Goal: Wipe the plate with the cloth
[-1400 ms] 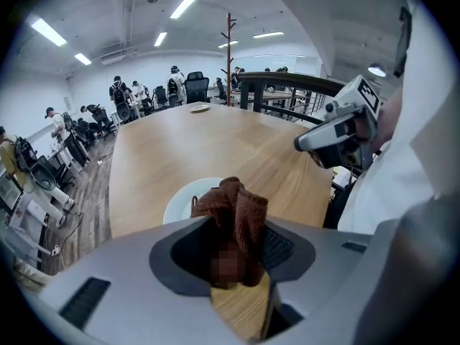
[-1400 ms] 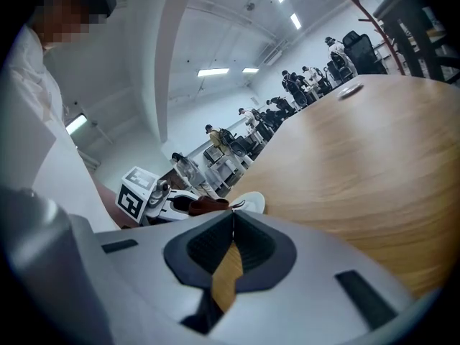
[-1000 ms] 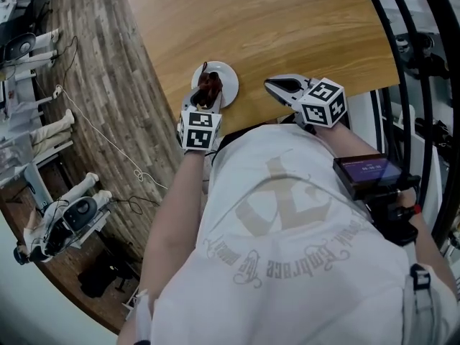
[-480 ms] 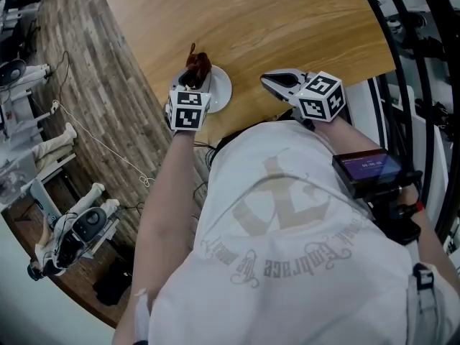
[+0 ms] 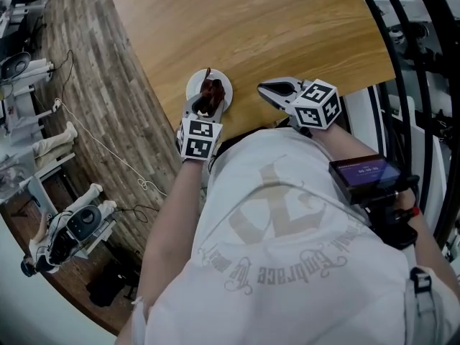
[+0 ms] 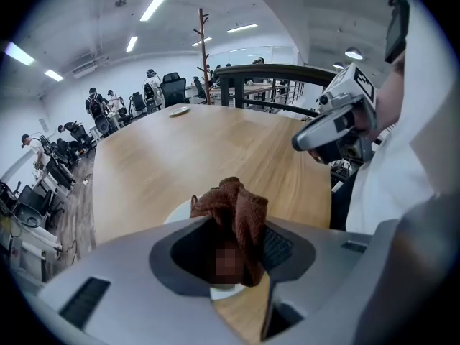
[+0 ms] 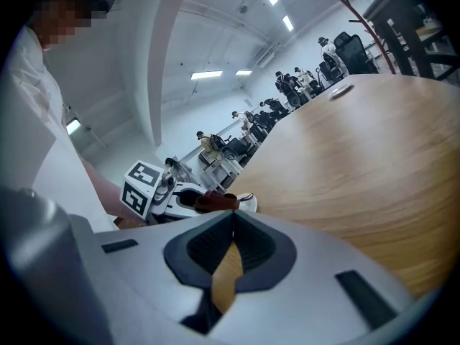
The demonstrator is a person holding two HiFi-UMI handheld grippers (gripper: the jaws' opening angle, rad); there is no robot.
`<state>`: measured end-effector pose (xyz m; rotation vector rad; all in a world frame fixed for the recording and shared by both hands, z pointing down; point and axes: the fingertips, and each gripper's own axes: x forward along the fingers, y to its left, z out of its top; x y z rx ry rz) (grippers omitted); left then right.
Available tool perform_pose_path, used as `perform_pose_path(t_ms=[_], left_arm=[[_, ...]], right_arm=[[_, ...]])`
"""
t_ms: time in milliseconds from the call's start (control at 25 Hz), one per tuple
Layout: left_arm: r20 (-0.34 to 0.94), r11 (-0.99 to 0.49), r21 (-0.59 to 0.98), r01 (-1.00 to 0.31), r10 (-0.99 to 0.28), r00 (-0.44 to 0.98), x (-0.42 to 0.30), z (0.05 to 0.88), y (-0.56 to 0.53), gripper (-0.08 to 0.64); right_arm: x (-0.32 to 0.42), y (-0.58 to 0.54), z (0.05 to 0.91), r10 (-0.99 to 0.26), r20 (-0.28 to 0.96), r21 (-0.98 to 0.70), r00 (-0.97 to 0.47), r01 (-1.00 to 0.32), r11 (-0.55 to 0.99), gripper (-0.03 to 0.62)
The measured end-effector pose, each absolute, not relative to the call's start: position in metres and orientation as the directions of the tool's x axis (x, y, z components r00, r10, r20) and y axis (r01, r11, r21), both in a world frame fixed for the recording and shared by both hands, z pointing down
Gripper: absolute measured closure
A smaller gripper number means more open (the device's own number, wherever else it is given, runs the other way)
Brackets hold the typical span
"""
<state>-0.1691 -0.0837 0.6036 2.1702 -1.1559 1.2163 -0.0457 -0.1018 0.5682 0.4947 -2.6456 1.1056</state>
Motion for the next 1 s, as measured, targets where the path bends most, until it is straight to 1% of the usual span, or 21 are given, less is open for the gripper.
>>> perform_pose_path(t_ms=[280, 720, 840, 1000], left_arm=[[0.836, -0.603, -0.043, -0.796, -0.458, 0.302, -0.160, 0.603, -0.052, 0.391], [0.832, -0.679, -0.071, -0.730, -0.445, 0.333, -0.138, 0.614, -0.092, 0.390], [0.822, -0.661, -0.070, -0.747, -0.463, 0.332, -0.138, 0.610, -0.110, 0.390], [0.802, -0.589, -0.047, -0.807, -0.503, 0.321, -0.150, 0.603, -0.133, 0.391]], right_arm=[[-0.050, -0.092, 0.572, -0.178, 0.348, -0.640, -0.920, -0.373, 0.672, 0.578], [-0.039, -0.094, 0.578, -0.196, 0.374, -0.639, -0.907, -0.405, 0.654, 0.578], [-0.036, -0.094, 0.580, -0.202, 0.381, -0.641, -0.902, -0.415, 0.645, 0.578], [-0.031, -0.094, 0.584, -0.214, 0.386, -0.644, -0.897, -0.428, 0.634, 0.578]])
